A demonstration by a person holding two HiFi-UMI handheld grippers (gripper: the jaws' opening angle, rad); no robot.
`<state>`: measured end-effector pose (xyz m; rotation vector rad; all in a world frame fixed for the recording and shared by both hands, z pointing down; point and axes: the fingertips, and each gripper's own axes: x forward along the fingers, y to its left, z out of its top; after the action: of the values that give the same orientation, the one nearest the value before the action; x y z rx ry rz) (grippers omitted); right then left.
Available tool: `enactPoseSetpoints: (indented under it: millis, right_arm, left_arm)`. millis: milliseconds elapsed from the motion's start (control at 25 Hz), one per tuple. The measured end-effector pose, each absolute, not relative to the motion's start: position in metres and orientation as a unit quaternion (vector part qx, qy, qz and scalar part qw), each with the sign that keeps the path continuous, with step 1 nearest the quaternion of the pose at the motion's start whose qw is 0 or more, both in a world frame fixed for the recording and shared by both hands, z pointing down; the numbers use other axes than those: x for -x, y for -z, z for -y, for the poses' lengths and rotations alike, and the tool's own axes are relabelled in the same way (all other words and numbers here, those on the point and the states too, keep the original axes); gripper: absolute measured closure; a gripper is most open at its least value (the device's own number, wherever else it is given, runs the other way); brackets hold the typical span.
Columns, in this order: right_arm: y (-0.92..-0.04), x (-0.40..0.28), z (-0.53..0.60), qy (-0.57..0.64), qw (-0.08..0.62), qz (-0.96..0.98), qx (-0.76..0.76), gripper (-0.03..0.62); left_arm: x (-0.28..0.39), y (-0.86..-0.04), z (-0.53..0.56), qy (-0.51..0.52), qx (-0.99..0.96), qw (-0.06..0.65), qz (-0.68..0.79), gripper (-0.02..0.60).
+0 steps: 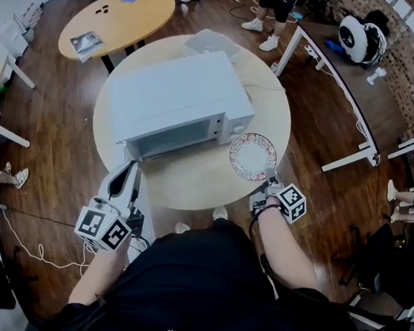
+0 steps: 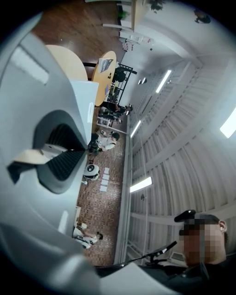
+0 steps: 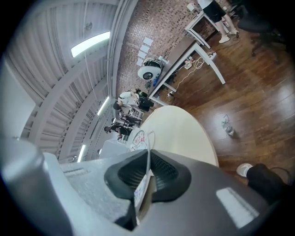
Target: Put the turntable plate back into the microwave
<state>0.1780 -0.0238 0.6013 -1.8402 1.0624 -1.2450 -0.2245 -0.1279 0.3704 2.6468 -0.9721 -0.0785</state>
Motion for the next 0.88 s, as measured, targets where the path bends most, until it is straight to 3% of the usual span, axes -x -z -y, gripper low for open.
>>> enactPoseSetpoints:
  millis: [880]
  right_arm:
    - [-0.605,-0.138,0.036,0.498,0.306,-0.44,0.682,0.577]
  left_arm:
    - [0.235,-0.373,0.127,0.043,-0.923,0.168,0.344,0.578]
